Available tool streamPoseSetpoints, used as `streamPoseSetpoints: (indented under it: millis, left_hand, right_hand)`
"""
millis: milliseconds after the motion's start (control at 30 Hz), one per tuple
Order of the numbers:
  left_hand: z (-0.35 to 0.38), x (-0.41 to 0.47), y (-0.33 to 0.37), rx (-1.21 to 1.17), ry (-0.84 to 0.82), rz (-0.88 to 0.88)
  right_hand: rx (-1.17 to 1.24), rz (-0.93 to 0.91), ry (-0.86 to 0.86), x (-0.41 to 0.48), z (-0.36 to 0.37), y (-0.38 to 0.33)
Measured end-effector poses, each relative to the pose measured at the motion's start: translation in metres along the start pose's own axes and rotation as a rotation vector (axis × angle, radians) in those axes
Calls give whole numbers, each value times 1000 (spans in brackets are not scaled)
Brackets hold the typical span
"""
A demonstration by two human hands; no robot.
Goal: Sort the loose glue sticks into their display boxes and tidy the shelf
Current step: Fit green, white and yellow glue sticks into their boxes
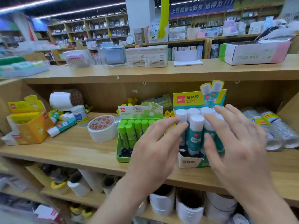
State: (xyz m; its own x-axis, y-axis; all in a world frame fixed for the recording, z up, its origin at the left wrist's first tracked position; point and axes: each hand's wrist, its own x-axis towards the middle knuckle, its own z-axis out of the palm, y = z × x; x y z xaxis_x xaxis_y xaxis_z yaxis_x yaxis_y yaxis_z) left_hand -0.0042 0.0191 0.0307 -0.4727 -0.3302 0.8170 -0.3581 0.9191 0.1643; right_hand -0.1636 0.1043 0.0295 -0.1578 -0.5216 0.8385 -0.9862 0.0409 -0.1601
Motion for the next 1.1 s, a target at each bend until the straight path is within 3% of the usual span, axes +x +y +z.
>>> streamPoseSetpoints:
  millis: [100, 233, 433, 633, 700, 967, 1100]
  left_hand:
    - [-29, -18, -17, -69, 81, -113]
    - [-68, -41, -54, -62, 77, -320]
    - [-112, -71, -121, 82, -36, -517]
    - [-147, -89, -203, 314, -153, -585]
    - [-155, -90, -229, 392, -223, -525]
    - [-145, -69, -302, 601, -660, -306]
    - [-133, -52, -321, 658, -805, -436]
  right_hand:
    - [208, -83, 35, 4, 8, -22]
    - [401, -142, -81, 10, 31, -59]
    - [434, -274, -233, 26, 71, -117]
    - [578, -105, -398, 59, 116, -201]
    - [628, -48, -467, 73, 140, -227]
    - [272, -28, -640, 133, 251, -294]
    - [168, 20, -710, 144, 273, -300]
